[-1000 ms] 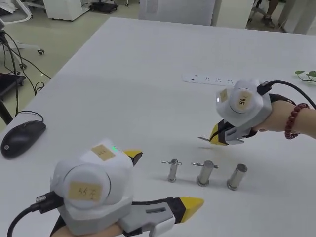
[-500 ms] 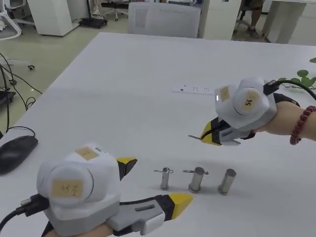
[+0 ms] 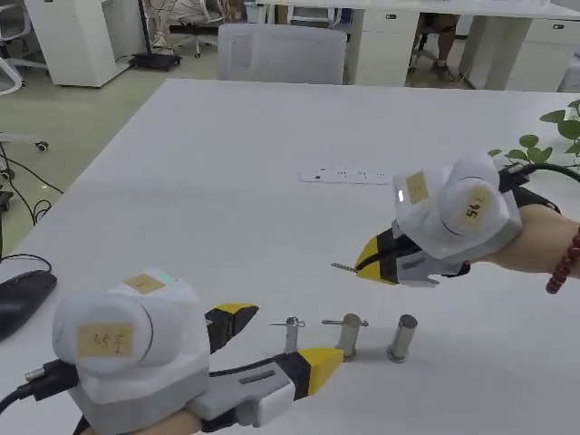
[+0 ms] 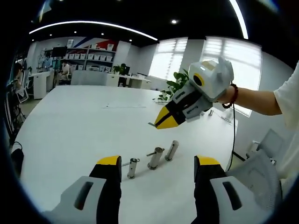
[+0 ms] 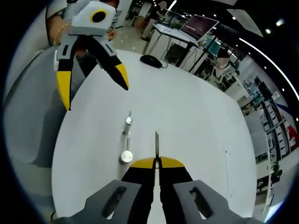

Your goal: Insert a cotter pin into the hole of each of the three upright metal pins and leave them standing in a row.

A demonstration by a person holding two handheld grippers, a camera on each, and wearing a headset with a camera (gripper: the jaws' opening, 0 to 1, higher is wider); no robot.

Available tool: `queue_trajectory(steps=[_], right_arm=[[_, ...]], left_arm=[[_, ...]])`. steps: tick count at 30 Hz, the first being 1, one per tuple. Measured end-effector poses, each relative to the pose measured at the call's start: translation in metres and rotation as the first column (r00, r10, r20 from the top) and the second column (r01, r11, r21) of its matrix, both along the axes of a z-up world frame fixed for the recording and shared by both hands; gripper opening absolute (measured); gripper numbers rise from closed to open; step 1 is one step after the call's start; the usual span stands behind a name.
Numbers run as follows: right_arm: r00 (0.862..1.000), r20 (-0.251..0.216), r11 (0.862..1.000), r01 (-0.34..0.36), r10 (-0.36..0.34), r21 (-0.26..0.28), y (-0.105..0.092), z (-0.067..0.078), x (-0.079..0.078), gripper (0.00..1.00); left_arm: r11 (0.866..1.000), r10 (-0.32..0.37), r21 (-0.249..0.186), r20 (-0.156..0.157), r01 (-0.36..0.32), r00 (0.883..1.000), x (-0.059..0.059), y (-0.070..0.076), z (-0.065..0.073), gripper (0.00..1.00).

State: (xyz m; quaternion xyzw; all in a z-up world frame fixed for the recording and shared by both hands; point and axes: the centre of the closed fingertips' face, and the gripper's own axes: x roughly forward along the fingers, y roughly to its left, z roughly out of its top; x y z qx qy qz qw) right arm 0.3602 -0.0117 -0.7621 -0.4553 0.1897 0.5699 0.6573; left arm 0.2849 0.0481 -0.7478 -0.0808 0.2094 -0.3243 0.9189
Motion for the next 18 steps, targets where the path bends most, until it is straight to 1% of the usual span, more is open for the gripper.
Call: queue_trajectory(steps=[3, 6, 8, 9, 11, 14, 15, 18], right_arm=[[1.000, 0.006, 1.000, -0.008, 0.008, 0.003, -0.001, 0.002, -0.005, 0.03], [1.000, 0.010, 1.000, -0.016, 0.016, 0.008, -0.002, 0.003, -0.012, 0.03], [1.000, 0.009, 1.000, -0.021, 0.021, 0.015, -0.002, 0.003, -0.018, 0.03], [1.000, 0.010, 1.000, -0.024, 0.023, 0.017, -0.002, 0.003, -0.020, 0.03], [1.000, 0.008, 0.999, -0.029, 0.029, 0.019, -0.002, 0.002, -0.026, 0.03], [0.999, 0.003, 0.999, -0.037, 0.037, 0.020, -0.002, -0.001, -0.034, 0.03], [0.999, 0.003, 0.999, -0.038, 0.038, 0.019, -0.002, -0.002, -0.036, 0.03], [0.999, -0.001, 0.999, -0.043, 0.043, 0.019, -0.002, -0.006, -0.044, 0.03]], left_arm=[[0.999, -0.005, -0.034, -0.020, 0.004, 1.000, 0.000, -0.003, 0.001, 0.56], [0.999, -0.009, -0.054, -0.028, 0.007, 1.000, 0.000, -0.006, 0.002, 0.54], [0.998, -0.011, -0.069, -0.035, 0.009, 0.999, 0.001, -0.007, 0.002, 0.51], [0.996, -0.015, -0.086, -0.048, 0.011, 0.999, 0.001, -0.009, 0.003, 0.49], [0.993, -0.021, -0.118, -0.088, 0.010, 0.996, 0.000, -0.012, 0.001, 0.46], [0.989, -0.029, -0.146, -0.092, 0.016, 0.995, -0.001, -0.016, 0.003, 0.42], [0.987, -0.040, -0.160, -0.101, 0.024, 0.994, -0.002, -0.019, 0.003, 0.41], [0.983, -0.044, -0.180, -0.117, 0.023, 0.992, -0.004, -0.021, 0.001, 0.38]])
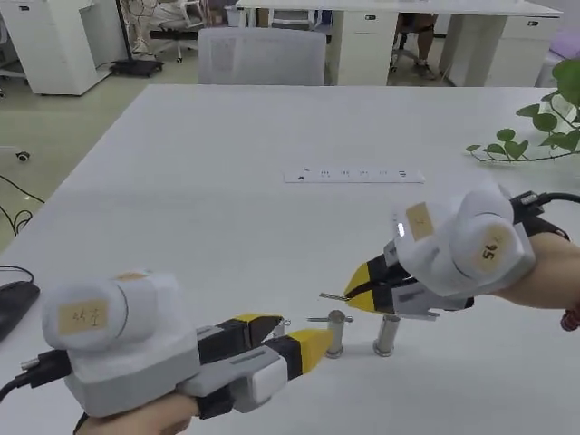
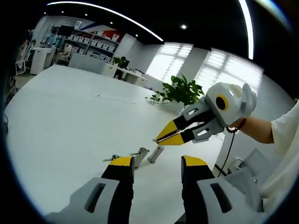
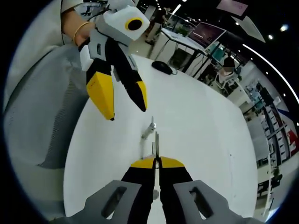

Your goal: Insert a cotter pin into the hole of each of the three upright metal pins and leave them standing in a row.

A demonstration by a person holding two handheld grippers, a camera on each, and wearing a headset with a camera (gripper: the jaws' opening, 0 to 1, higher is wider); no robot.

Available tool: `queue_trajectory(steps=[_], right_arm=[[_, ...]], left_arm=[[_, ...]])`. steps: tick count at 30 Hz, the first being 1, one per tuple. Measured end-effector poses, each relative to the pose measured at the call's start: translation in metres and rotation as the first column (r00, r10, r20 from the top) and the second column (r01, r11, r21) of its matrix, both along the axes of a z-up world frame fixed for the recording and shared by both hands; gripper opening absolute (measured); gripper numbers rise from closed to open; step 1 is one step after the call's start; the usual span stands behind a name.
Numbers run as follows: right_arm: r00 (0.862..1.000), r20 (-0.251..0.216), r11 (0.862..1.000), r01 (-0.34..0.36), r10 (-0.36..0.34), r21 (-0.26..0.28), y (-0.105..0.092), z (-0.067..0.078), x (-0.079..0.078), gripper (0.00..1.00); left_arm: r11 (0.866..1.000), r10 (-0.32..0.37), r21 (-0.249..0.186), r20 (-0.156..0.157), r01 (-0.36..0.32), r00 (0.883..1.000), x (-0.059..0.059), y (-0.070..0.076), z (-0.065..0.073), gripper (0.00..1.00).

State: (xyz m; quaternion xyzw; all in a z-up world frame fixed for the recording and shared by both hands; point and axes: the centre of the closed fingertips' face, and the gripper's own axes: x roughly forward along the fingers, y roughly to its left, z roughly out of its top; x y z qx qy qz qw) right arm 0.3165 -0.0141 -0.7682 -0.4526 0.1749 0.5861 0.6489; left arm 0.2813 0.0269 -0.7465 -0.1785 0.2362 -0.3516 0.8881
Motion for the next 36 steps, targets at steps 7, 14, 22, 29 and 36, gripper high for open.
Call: queue_trajectory(steps=[7, 14, 22, 29, 36], right_arm=[[1.000, -0.016, 1.000, -0.006, 0.006, 0.009, 0.001, -0.006, -0.016, 0.03], [0.999, -0.026, 0.999, -0.028, 0.029, 0.017, 0.007, -0.009, -0.030, 0.03], [0.998, -0.029, 0.999, -0.049, 0.050, 0.022, 0.014, -0.011, -0.041, 0.03], [0.998, -0.033, 0.998, -0.055, 0.056, 0.028, 0.017, -0.011, -0.046, 0.03], [0.998, -0.041, 0.998, -0.052, 0.053, 0.041, 0.021, -0.011, -0.050, 0.04]], left_arm=[[1.000, 0.003, -0.020, -0.052, -0.004, 0.999, -0.002, -0.002, -0.010, 0.33], [0.999, 0.005, -0.039, -0.082, -0.008, 0.997, -0.005, -0.006, -0.014, 0.24], [0.997, -0.009, -0.071, -0.101, 0.002, 0.995, -0.009, -0.012, -0.014, 0.18], [0.994, 0.003, -0.105, -0.133, -0.017, 0.991, -0.009, -0.012, -0.015, 0.10], [0.994, 0.016, -0.108, -0.166, -0.035, 0.986, -0.009, -0.011, -0.019, 0.02]])
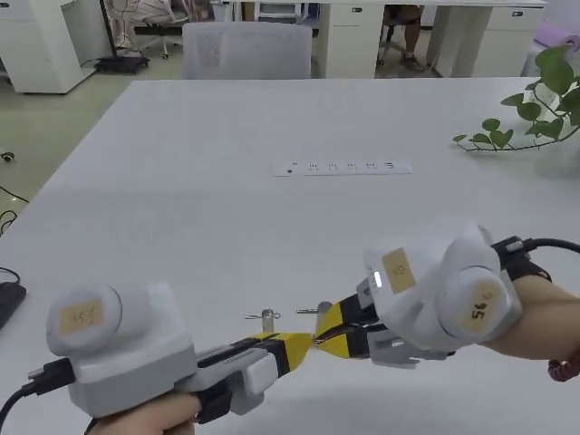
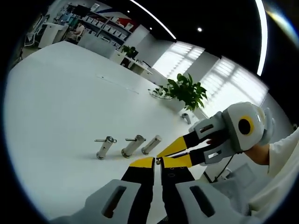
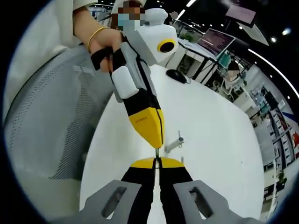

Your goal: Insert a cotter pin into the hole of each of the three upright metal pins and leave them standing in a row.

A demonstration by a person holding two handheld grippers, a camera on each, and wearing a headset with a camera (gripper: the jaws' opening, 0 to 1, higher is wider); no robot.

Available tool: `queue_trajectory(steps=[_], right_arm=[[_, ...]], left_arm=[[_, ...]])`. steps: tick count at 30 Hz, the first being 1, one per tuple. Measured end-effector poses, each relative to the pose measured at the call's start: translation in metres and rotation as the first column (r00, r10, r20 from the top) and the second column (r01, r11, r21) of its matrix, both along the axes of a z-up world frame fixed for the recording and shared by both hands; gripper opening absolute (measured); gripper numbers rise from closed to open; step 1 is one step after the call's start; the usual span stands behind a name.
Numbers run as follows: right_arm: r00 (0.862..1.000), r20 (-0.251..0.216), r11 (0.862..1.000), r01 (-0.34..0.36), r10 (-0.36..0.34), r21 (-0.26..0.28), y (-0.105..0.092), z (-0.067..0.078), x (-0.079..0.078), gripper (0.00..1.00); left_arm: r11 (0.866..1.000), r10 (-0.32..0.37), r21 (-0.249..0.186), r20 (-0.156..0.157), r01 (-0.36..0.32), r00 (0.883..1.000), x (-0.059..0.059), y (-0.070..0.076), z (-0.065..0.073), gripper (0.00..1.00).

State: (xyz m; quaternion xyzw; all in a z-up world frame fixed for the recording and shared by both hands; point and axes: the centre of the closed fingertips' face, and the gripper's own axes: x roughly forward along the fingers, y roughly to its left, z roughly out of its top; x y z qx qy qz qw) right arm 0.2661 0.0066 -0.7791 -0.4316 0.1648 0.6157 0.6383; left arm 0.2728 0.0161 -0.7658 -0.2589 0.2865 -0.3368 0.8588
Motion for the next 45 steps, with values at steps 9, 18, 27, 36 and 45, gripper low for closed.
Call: queue_trajectory(steps=[9, 18, 27, 36, 45], right_arm=[[1.000, -0.002, 1.000, 0.005, -0.005, 0.011, 0.003, 0.002, -0.001, 0.04], [0.999, -0.040, 1.000, 0.018, -0.017, 0.010, 0.003, -0.001, -0.006, 0.04], [0.996, -0.083, 0.999, 0.037, -0.034, 0.036, 0.001, 0.000, -0.006, 0.08], [0.963, -0.247, 0.984, 0.139, -0.110, 0.106, -0.006, 0.007, -0.007, 0.14], [0.899, -0.417, 0.974, 0.199, -0.135, 0.112, -0.014, 0.003, -0.015, 0.20]], left_arm=[[1.000, -0.006, 0.000, -0.010, 0.006, 1.000, -0.002, -0.001, -0.002, 0.01], [0.999, -0.040, 0.031, 0.025, 0.039, 0.999, -0.007, -0.002, -0.002, 0.01], [0.996, -0.063, 0.065, 0.061, 0.059, 0.996, -0.006, -0.003, -0.001, 0.00], [0.979, -0.140, 0.166, 0.118, 0.119, 0.983, -0.010, -0.002, -0.002, 0.00], [0.949, -0.247, 0.246, 0.181, 0.199, 0.952, -0.018, -0.005, -0.002, 0.00]])
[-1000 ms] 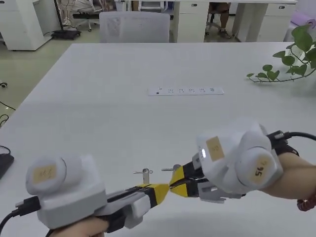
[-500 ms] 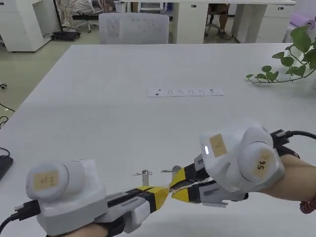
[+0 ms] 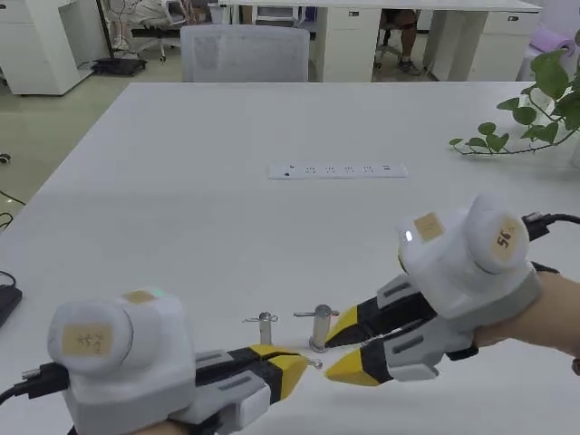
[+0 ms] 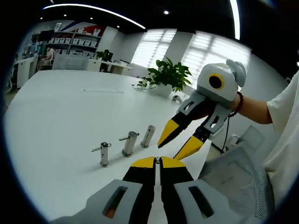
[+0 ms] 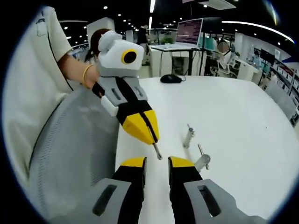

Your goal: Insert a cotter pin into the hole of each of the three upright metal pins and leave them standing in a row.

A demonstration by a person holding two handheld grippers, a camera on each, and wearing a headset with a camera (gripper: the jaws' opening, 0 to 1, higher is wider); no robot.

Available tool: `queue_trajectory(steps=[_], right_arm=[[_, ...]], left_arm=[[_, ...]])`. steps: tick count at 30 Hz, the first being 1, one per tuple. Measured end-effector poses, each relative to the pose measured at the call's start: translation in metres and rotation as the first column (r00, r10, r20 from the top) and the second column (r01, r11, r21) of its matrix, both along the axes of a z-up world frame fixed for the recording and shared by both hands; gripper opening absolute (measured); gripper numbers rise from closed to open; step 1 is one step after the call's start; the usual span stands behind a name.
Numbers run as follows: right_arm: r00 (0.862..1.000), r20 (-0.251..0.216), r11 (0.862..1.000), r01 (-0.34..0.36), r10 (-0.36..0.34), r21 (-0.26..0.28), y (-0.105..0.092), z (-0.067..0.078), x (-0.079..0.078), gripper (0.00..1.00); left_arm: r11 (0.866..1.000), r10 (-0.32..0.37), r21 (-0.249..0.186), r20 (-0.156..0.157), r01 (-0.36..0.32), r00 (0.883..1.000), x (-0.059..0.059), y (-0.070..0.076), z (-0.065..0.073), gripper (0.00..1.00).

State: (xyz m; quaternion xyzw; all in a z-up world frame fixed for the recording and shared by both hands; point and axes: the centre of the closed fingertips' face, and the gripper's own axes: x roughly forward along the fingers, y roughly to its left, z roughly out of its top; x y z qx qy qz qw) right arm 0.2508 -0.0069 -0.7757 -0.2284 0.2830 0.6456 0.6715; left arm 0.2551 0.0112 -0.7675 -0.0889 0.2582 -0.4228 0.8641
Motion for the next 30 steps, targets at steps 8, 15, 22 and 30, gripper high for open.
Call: queue_trajectory(steps=[8, 15, 22, 30], right_arm=[[0.994, -0.102, 0.999, -0.027, 0.030, 0.031, -0.003, -0.002, -0.011, 0.21], [0.985, -0.147, 0.995, -0.089, 0.094, 0.040, -0.004, -0.002, -0.020, 0.20], [0.974, -0.185, 0.991, -0.124, 0.130, 0.043, -0.006, -0.006, -0.027, 0.19], [0.961, -0.221, 0.986, -0.158, 0.167, 0.058, -0.006, -0.008, -0.037, 0.15]], left_arm=[[0.995, -0.091, 0.033, 0.053, 0.089, 0.994, -0.009, -0.005, 0.002, 0.00], [0.983, -0.183, 0.049, 0.093, 0.179, 0.979, -0.021, -0.015, 0.006, 0.00], [0.971, -0.235, 0.073, 0.113, 0.228, 0.965, -0.028, -0.019, 0.005, 0.00], [0.962, -0.270, 0.069, 0.128, 0.263, 0.954, -0.033, -0.022, 0.009, 0.00]])
